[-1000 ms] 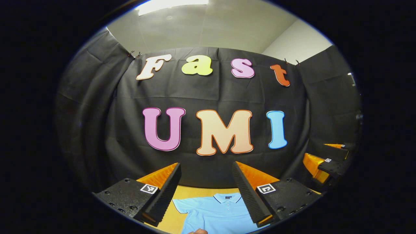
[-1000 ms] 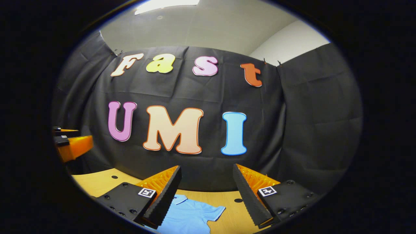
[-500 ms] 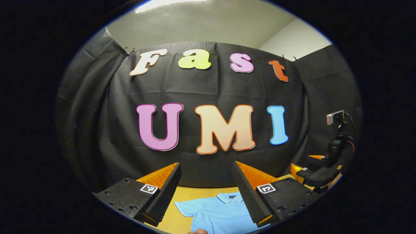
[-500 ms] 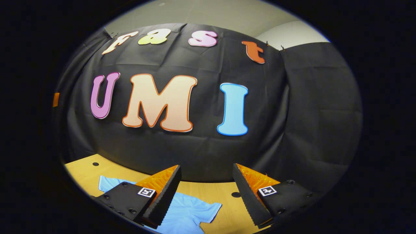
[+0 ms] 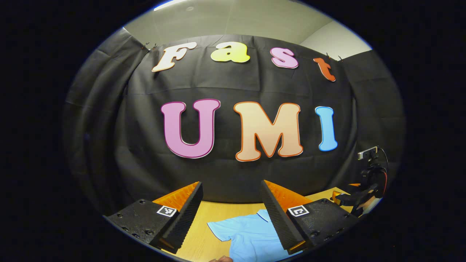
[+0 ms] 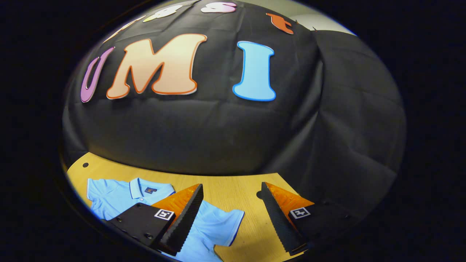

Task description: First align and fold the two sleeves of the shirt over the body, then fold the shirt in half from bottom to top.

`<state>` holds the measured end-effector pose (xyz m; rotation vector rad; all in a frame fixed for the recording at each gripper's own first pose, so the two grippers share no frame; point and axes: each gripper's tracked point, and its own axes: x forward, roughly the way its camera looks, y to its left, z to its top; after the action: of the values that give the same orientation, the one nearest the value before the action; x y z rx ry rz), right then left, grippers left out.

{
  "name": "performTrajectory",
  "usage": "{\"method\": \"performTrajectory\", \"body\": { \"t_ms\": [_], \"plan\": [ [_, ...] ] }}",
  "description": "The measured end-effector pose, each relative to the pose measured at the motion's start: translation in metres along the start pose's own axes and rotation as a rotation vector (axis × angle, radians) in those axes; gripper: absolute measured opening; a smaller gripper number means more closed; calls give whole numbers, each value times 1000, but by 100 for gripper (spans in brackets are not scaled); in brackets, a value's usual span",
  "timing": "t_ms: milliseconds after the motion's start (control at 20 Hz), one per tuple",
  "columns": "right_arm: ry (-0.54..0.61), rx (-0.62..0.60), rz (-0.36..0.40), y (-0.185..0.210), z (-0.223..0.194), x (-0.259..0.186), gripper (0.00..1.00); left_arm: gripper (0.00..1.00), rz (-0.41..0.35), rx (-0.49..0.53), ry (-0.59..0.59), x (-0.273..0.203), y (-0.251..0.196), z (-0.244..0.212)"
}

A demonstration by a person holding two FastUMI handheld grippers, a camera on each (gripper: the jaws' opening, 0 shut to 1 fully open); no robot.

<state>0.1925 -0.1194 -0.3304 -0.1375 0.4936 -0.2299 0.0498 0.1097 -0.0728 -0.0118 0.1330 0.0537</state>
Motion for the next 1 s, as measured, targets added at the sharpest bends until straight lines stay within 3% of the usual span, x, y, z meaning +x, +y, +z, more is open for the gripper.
{"method": "performTrajectory", "body": {
  "t_ms": [400,650,1000],
  "plan": [
    [207,34,-11,13,-83,41,99,95,55,-28,84,9,34,-31],
    [333,18,-41,5,-135,55,97,95,48,-56,113,12,33,-41],
    [411,46,-32,8,-162,60,96,95,42,-60,120,13,29,-43]
  ]
}}
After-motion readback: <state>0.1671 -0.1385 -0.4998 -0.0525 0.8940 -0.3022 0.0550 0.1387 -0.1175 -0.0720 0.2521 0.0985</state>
